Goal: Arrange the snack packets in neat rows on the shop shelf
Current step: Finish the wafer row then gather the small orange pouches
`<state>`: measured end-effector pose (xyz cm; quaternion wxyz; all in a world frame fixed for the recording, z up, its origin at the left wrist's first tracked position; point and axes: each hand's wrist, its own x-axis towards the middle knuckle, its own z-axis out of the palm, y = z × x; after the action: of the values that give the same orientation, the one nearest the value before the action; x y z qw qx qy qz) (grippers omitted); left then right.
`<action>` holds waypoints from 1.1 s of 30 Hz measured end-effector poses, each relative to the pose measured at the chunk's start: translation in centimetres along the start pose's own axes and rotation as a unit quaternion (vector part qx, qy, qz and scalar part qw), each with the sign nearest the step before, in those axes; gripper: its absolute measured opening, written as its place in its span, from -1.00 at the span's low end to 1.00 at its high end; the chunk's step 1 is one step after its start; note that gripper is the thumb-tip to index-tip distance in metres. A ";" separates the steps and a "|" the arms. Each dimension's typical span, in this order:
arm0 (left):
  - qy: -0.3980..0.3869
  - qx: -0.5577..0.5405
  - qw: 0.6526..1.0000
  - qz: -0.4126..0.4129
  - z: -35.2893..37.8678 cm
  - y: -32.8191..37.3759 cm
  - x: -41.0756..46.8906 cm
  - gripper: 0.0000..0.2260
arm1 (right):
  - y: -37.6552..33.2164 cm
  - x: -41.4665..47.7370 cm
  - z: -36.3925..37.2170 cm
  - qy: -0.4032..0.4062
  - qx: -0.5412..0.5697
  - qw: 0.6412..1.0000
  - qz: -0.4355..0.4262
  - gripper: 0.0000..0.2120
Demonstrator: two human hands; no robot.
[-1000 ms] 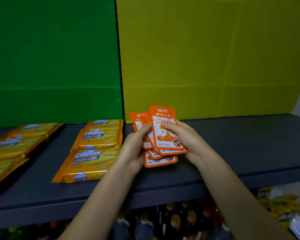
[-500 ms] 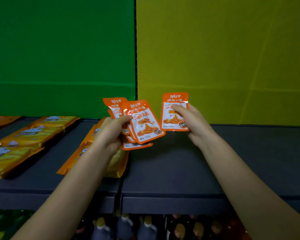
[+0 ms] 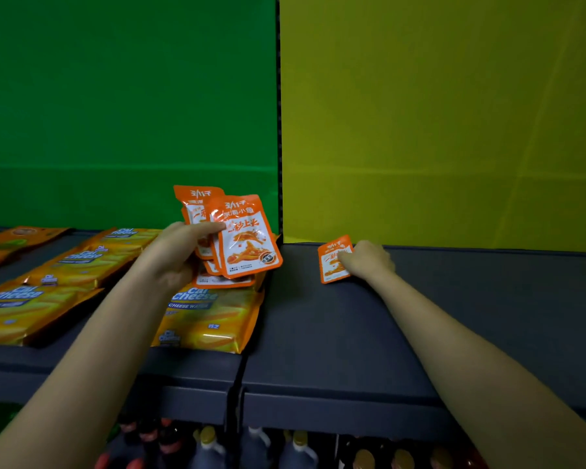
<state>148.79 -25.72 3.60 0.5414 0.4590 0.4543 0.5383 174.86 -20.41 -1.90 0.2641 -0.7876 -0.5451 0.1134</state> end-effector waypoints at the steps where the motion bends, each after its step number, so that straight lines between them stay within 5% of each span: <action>1: -0.002 0.002 1.000 -0.003 0.0 -0.2 0.0 -0.95 | 0.1 0.0 0.0 0.004 -0.022 1.000 0.004 -0.61; 11: -0.039 0.023 0.999 -0.003 1.1 -1.4 0.2 -0.96 | 1.4 0.6 -1.1 0.022 -0.200 0.979 -0.046 -0.46; 22: -0.051 0.039 0.998 -0.013 1.9 -1.8 -0.2 -0.94 | 1.9 1.2 -1.0 0.027 -0.188 0.980 -0.052 -0.47; 27: -0.057 0.041 0.997 -0.013 2.4 -2.0 -0.5 -0.94 | 0.3 0.2 -2.6 0.133 -0.019 0.980 -0.146 -0.60; 30: -0.065 0.041 0.997 -0.010 3.5 -2.1 -0.9 -0.98 | -2.3 -2.7 -3.5 0.028 0.115 0.969 -0.218 -0.51; 33: -0.075 0.032 0.997 -0.016 4.6 -2.3 -1.4 -0.98 | -3.4 -5.3 -3.0 -0.058 0.126 0.955 -0.261 -0.40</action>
<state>153.71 -27.15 2.08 0.5671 0.5082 0.4368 0.4790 171.50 -25.24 1.87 0.3493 -0.5703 -0.7275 0.1532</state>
